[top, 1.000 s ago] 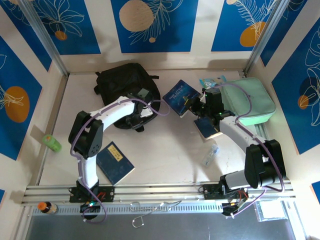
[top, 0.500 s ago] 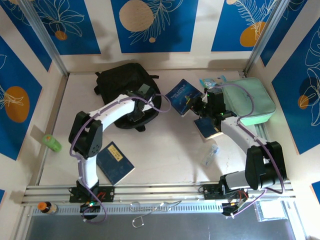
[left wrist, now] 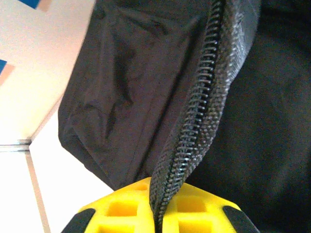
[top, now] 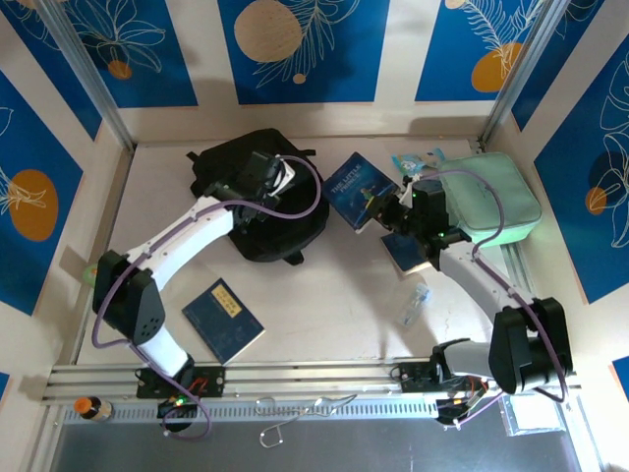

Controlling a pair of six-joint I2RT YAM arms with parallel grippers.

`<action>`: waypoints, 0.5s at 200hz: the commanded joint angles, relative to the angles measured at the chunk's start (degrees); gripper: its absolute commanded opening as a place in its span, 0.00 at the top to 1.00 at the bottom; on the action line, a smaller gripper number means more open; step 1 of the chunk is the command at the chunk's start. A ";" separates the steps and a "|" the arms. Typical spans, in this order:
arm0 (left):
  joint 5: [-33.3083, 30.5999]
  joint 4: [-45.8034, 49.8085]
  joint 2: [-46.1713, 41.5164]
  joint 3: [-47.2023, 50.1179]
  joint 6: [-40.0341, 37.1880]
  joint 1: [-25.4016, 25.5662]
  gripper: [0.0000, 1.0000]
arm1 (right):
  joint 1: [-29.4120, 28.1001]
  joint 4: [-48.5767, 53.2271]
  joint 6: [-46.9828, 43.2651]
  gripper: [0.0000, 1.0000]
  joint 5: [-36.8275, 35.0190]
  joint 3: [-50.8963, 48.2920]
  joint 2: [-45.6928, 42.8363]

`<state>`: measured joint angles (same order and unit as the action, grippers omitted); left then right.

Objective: Pack the student bag

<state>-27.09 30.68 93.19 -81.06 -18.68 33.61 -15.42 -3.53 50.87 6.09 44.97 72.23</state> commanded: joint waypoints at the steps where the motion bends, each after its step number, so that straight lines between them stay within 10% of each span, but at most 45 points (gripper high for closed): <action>1: 0.35 -9.86 -3.42 1.86 3.20 -0.29 1.00 | -2.66 -7.14 2.45 0.98 3.30 -1.56 -2.35; 100: -5.50 -18.20 -4.00 3.14 9.43 0.56 1.00 | -9.65 2.61 21.01 0.99 2.78 1.83 5.30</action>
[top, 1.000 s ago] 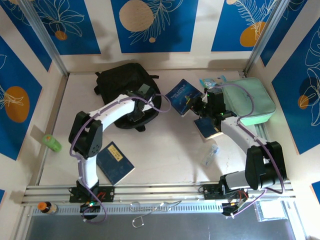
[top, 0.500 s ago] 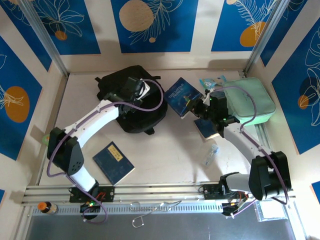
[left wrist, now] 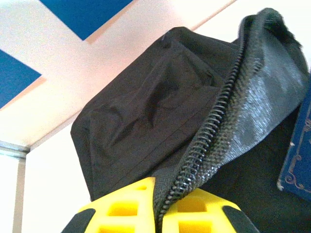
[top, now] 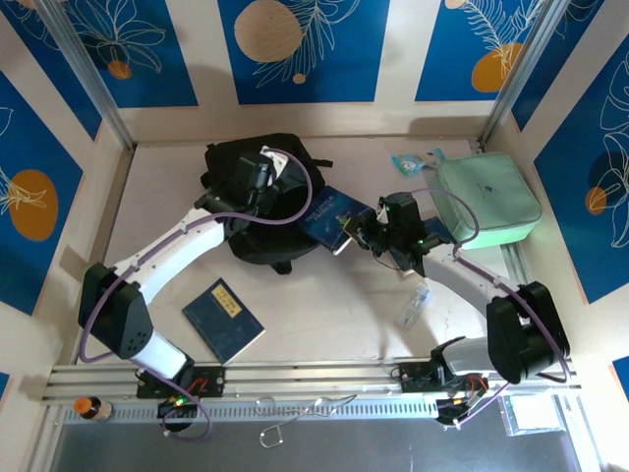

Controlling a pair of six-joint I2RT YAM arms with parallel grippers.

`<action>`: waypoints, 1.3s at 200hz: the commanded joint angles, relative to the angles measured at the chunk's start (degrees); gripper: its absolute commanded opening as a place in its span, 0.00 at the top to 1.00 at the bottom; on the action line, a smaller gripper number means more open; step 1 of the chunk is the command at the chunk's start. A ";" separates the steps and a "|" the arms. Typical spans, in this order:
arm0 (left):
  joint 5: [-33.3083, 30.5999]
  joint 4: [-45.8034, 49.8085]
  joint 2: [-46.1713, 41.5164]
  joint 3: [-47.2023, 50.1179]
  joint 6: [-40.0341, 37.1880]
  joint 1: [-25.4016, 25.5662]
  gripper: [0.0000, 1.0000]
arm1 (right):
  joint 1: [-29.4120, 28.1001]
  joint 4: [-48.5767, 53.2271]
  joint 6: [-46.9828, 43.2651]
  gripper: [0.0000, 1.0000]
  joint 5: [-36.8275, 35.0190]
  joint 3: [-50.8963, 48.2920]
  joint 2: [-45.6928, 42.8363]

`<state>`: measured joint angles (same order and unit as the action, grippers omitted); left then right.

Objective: Pack the student bag

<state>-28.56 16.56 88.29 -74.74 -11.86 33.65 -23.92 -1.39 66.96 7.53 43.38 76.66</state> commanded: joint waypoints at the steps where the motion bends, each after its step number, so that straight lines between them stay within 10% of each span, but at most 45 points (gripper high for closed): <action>1: -4.04 -4.04 0.95 -3.24 2.62 0.57 1.00 | -1.18 0.40 4.93 0.99 1.52 3.63 0.99; 92: -7.22 -1.25 6.12 -10.15 4.68 4.10 1.00 | -5.20 -5.18 12.25 0.99 5.38 9.26 5.79; 153: -0.67 0.30 3.13 -9.76 9.22 5.46 1.00 | -0.86 -24.98 16.29 0.98 9.66 9.78 12.53; 260: 10.95 -2.05 -1.24 -6.83 16.93 5.55 1.00 | -3.49 -29.22 15.19 0.98 2.67 18.03 26.75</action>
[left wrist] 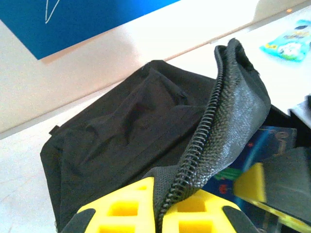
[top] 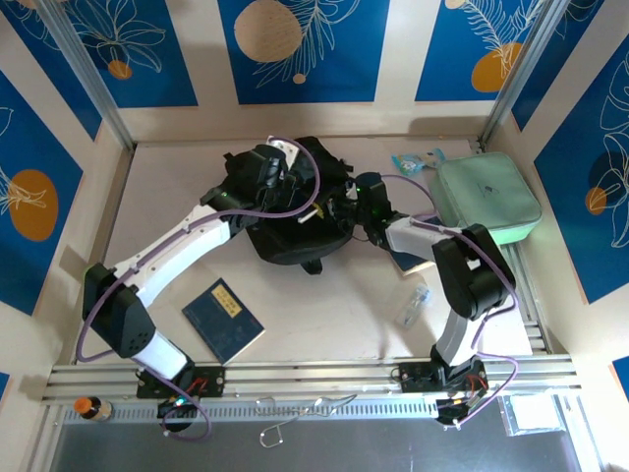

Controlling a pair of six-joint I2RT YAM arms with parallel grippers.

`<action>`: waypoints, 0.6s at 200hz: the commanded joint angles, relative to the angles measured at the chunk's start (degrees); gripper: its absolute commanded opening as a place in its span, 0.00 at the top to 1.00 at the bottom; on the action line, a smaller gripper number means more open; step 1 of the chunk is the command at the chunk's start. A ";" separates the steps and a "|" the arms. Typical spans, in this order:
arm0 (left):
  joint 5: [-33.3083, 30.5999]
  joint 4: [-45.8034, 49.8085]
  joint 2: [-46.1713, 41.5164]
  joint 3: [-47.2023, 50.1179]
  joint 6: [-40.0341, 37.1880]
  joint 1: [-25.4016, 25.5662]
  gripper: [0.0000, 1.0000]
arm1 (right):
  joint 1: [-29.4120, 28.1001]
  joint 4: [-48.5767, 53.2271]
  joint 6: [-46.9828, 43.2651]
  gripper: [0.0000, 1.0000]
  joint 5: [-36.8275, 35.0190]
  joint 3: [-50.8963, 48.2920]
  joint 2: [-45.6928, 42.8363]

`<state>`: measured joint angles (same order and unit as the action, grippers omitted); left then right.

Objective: Pack the student bag

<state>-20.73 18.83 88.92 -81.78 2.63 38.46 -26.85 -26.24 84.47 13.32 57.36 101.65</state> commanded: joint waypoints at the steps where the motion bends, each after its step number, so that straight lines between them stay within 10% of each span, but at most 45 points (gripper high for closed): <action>1: 3.19 -4.33 -1.89 0.21 2.41 0.74 1.00 | -0.61 -4.36 -2.43 0.98 -3.30 4.19 1.92; 76: 6.20 -4.23 0.65 1.93 6.27 0.74 1.00 | -2.15 7.57 -0.99 0.95 -14.14 14.60 12.37; 120: 5.84 -3.52 2.57 2.24 6.73 0.74 1.00 | -1.54 11.41 -0.45 0.76 -6.84 22.41 18.89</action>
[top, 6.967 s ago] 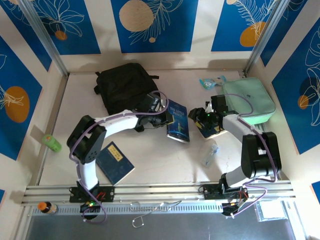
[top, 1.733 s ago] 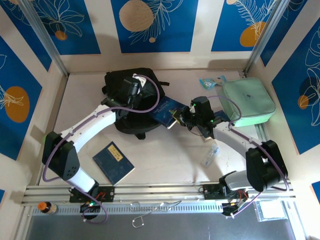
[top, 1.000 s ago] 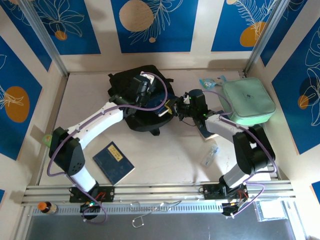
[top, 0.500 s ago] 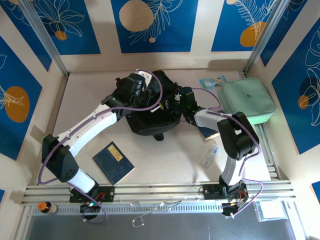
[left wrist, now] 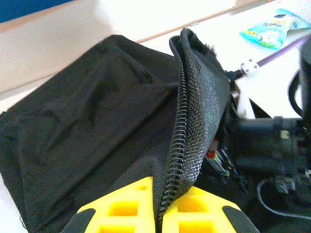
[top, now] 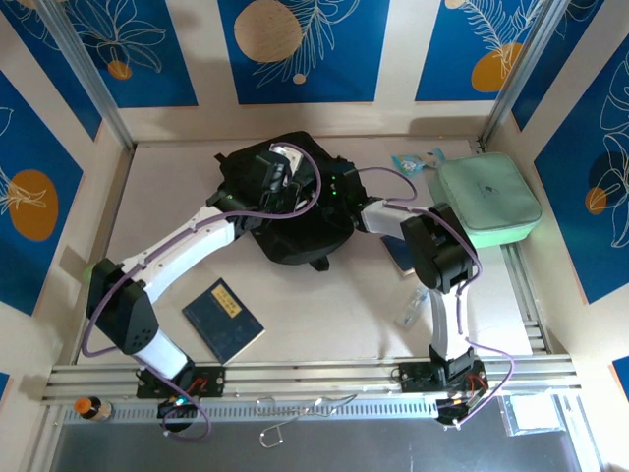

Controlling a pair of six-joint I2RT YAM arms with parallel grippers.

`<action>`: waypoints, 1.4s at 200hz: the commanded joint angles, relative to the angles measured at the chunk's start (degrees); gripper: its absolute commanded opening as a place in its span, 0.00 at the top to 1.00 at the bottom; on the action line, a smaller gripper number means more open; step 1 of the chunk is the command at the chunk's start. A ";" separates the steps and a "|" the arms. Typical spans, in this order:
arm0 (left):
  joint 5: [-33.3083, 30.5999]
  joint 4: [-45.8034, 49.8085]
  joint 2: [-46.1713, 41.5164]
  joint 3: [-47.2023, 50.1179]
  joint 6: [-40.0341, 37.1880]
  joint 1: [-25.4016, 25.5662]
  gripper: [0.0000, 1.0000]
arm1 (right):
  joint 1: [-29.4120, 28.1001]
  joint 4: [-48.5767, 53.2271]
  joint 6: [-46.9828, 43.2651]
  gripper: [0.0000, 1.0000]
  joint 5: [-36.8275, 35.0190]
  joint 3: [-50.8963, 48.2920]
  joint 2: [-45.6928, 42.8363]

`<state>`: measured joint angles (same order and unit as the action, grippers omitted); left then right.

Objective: Pack the student bag

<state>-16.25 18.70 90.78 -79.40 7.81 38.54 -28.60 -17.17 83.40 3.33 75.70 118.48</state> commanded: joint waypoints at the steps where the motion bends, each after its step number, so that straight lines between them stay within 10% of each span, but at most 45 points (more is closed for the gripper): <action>1: 1.33 -3.40 0.76 -0.15 1.48 0.65 1.00 | 0.21 2.33 0.58 0.75 3.29 4.05 2.04; 30: -0.45 -2.50 1.84 -0.15 1.57 0.48 1.00 | 0.49 5.03 0.82 0.53 4.99 1.54 -0.45; 110: -0.39 -0.63 3.94 1.66 1.44 -1.03 1.00 | 2.79 6.07 -4.98 0.38 10.37 -19.96 -21.89; 161: 0.32 1.01 -0.52 8.11 1.03 -2.46 1.00 | 5.18 23.11 -18.27 0.27 -9.63 -21.89 -35.37; 214: 5.46 4.49 -9.22 15.46 -3.48 -4.44 1.00 | 16.84 35.64 -30.29 0.25 -8.56 -17.42 -32.44; 246: 12.07 6.91 -11.69 16.11 -5.34 -4.44 0.33 | 20.72 40.34 -33.33 0.24 -13.59 -15.14 -28.46; 280: 18.41 7.87 -15.02 16.59 -8.33 -4.44 0.07 | 24.81 42.78 -34.89 0.23 -14.31 -12.08 -23.40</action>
<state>-4.84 24.64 78.91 -63.88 2.13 34.28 -6.17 21.06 51.59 -8.62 60.53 92.25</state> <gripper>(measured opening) 0.886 0.764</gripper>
